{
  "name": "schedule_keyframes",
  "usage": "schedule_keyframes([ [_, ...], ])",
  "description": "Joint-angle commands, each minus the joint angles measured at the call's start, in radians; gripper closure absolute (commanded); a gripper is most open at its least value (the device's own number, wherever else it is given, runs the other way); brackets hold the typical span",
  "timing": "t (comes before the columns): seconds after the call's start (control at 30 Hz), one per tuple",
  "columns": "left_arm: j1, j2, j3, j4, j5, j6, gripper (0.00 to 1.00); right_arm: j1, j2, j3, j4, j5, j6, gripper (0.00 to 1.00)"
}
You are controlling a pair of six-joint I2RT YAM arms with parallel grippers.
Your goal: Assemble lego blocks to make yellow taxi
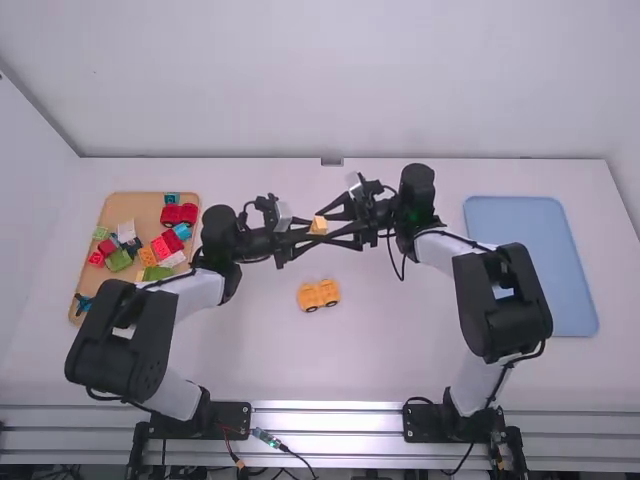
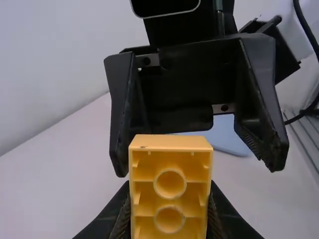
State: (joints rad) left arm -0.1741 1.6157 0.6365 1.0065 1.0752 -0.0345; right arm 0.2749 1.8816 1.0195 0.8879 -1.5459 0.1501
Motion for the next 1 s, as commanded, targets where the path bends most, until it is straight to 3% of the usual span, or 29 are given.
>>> schedule_keyframes([
  [0.0, 0.004, 0.016, 0.030, 0.001, 0.053, -0.020, 0.98, 0.006, -0.014, 0.015, 0.006, -0.014, 0.000, 0.41],
  [0.13, 0.004, 0.028, 0.044, 0.002, 0.065, -0.019, 0.98, 0.006, -0.014, 0.015, 0.006, -0.014, 0.000, 0.49],
  [0.43, 0.004, 0.031, 0.055, 0.004, 0.063, -0.020, 0.98, 0.018, -0.014, 0.015, -0.014, -0.013, -0.026, 0.49],
  [0.5, -0.001, 0.031, 0.055, 0.005, 0.062, -0.026, 0.98, 0.011, -0.014, 0.015, -0.013, -0.014, -0.026, 0.56],
  [0.97, 0.002, 0.031, 0.055, 0.023, 0.061, -0.027, 0.98, 0.006, -0.014, 0.015, -0.036, -0.014, -0.050, 0.75],
])
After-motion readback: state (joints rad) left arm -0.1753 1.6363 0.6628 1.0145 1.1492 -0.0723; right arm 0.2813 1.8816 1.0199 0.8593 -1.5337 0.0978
